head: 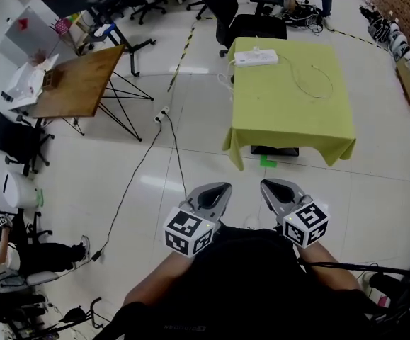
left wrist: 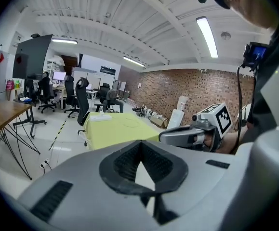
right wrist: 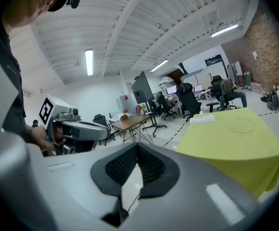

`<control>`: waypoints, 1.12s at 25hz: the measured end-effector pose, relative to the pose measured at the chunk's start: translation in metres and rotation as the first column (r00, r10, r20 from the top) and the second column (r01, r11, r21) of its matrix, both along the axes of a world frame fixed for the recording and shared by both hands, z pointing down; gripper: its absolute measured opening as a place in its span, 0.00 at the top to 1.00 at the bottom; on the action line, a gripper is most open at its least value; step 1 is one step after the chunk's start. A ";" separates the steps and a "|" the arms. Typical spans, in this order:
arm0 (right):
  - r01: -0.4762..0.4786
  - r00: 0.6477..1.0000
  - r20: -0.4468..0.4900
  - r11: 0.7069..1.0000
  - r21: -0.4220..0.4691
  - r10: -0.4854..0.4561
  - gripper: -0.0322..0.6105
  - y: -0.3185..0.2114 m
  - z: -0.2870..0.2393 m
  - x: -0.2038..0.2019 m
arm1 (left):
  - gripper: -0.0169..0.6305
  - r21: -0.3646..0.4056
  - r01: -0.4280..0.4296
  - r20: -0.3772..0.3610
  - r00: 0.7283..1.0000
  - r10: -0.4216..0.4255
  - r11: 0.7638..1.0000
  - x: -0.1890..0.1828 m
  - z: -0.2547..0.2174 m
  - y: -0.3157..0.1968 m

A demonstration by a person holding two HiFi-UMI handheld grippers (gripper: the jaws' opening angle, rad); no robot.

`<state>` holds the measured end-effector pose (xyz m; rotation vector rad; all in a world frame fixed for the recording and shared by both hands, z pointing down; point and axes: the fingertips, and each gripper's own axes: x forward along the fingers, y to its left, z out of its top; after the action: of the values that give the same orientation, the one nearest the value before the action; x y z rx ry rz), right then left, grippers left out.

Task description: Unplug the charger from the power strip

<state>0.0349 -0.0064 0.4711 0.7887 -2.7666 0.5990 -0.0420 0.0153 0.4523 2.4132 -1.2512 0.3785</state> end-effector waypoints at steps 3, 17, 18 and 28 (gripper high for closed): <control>0.008 1.000 -0.007 1.000 0.000 -0.008 0.95 -0.013 0.001 -0.003 | 0.96 -0.004 0.011 0.002 1.000 -0.011 1.000 -0.010 -0.001 -0.018; -0.116 0.990 -0.081 0.993 -0.029 0.113 0.95 -0.094 0.000 -0.127 | 0.96 0.055 -0.161 -0.040 0.986 0.163 0.985 -0.122 -0.010 -0.134; -0.115 0.989 -0.092 0.993 -0.025 0.112 0.95 -0.102 0.000 -0.142 | 0.96 0.065 -0.178 -0.040 0.983 0.181 0.982 -0.134 -0.012 -0.144; -0.109 0.986 -0.129 0.994 0.000 0.108 0.95 -0.160 -0.015 -0.261 | 0.96 0.021 -0.181 -0.073 0.981 0.182 0.983 -0.259 -0.003 -0.195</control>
<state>-0.2256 -0.1668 0.4565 0.9462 -2.6168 0.5556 -0.3009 -0.1802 0.4496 2.5374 -1.0083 0.3282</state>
